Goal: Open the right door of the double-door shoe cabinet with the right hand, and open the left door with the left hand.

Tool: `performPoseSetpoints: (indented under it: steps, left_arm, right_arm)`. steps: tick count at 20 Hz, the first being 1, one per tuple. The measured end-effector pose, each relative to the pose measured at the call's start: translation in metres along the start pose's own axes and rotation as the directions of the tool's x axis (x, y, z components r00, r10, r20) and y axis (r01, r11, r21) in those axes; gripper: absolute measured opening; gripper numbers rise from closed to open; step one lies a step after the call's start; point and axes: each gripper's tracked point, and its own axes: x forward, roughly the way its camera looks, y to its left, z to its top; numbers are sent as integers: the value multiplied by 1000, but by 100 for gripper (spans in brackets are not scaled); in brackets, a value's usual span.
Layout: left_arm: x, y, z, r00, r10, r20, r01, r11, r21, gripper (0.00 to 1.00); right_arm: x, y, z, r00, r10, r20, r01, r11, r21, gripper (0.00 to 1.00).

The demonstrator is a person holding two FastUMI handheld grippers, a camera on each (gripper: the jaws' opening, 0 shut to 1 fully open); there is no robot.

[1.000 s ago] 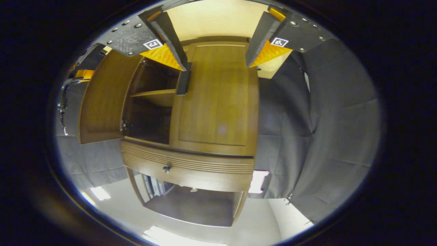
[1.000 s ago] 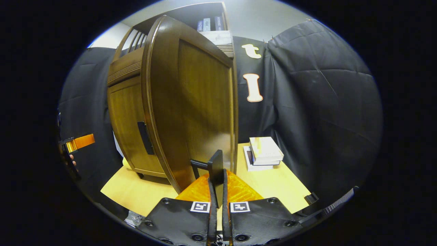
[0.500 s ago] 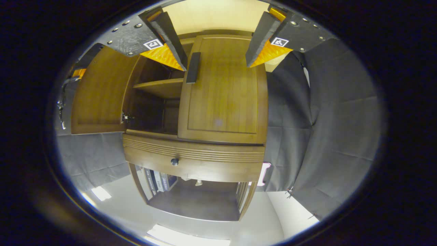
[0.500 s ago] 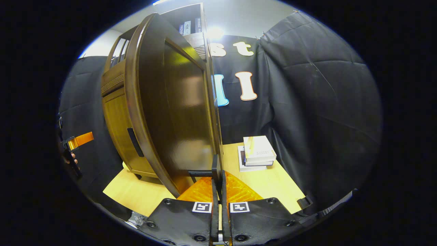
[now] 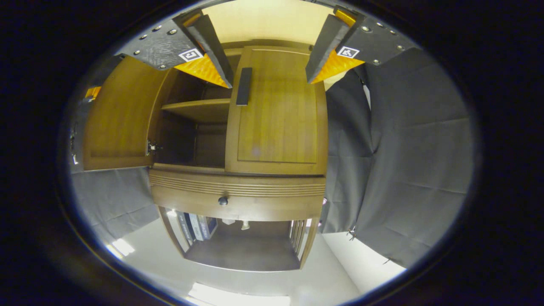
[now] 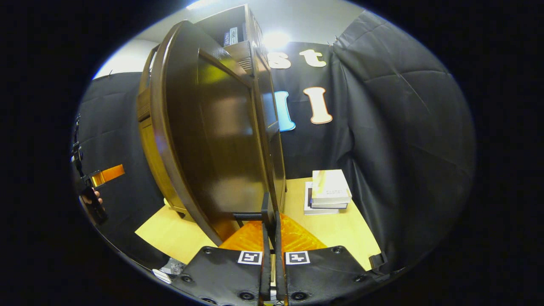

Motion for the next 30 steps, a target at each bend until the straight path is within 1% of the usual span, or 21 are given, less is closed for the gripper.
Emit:
performPoseSetpoints:
  steps: [1, 2, 3, 5, 7, 8, 11, 13, 14, 15, 18, 19, 22, 23, 24, 25, 26, 27, 28, 29, 30]
  left_arm:
    - [-4, -2, 0, 1000, 18, -1, -18, 1000, 0, 100]
    - [-9, -4, -1, 999, 35, 2, -35, 999, -2, 100]
    - [-13, -4, -1, 999, 50, 9, -50, 999, -9, 100]
    - [-22, -5, -3, 998, 57, 7, -57, 998, -40, 100]
    - [-22, -10, -3, 1000, 28, 7, -28, 998, -51, 100]
    - [-22, -9, -3, 1000, 19, 3, -19, 999, -41, 100]
    - [-22, -4, -7, 1000, -22, -9, 22, 1000, -8, 100]
    - [-25, 3, -8, 999, -48, -10, 48, 999, -12, 100]
    - [-25, 8, -9, 998, -56, -10, 56, 998, -19, 100]
    - [-25, 13, -10, 998, -63, -9, 63, 998, -29, 100]
    - [-17, 26, -18, 996, -89, -23, 87, 995, -55, 100]
    - [-13, 30, -19, 995, -99, -23, 97, 994, -57, 100]
    - [-1, 45, -17, 992, -126, -17, 125, 992, -34, 100]
    - [4, 49, -15, 990, -137, -14, 137, 990, -23, 100]
    - [5, 55, -11, 988, -151, -16, 151, 988, -16, 100]
    - [10, 55, -9, 985, -170, -14, 170, 985, -14, 100]
    - [14, 54, -9, 982, -188, -16, 188, 982, -14, 94]
    - [19, 51, -8, 979, -203, -16, 203, 979, -14, 94]
    - [24, 49, -9, 976, -216, -15, 215, 976, -15, 94]
    - [31, 43, -8, 973, -232, -13, 232, 973, -19, 95]
    - [38, 36, -13, 970, -243, -17, 243, 970, -24, 96]
  right_arm:
    - [-2, 1, -1, 1000, 11, -1, -11, 1000, 7, 3]
    - [-3, 3, -1, 1000, 19, -2, -18, 1000, 16, 6]
    - [-2, 3, -2, 1000, 21, -2, -21, 1000, 18, 3]
    - [-2, 1, -1, 1000, 15, 0, -15, 1000, 0, 3]
    - [-5, -1, 0, 1000, -2, 11, 2, 1000, -5, 6]
    - [-7, -1, 0, 1000, -15, 17, 15, 1000, -3, 3]
    - [-8, -3, 2, 997, -72, 39, 71, 997, 19, 6]
    - [-14, -4, 3, 992, -111, 56, 109, 993, 37, 2]
    - [-18, -7, 7, 988, -139, 71, 137, 990, 34, 6]
    - [-18, -11, 8, 982, -167, 83, 165, 986, 24, 6]
    - [-28, -17, 14, 961, -244, 131, 247, 969, -7, 0]
    - [-32, -19, 16, 951, -271, 150, 276, 961, -13, 0]
    - [-33, -7, 23, 931, -305, 200, 307, 951, 22, 0]
    - [-36, -4, 25, 918, -331, 217, 330, 943, 41, 0]
    - [-35, 3, 30, 912, -332, 240, 327, 943, 62, 2]
    - [-31, 14, 33, 912, -321, 257, 313, 947, 73, 2]
    - [-23, 23, 37, 917, -299, 262, 293, 954, 64, 0]
    - [-23, 30, 35, 928, -276, 251, 274, 961, 44, 2]
    - [-17, 35, 36, 937, -248, 247, 250, 968, 24, 2]
    - [-20, 45, 33, 947, -212, 240, 215, 976, 11, 11]
    - [-14, 50, 32, 953, -198, 228, 202, 979, 5, 26]
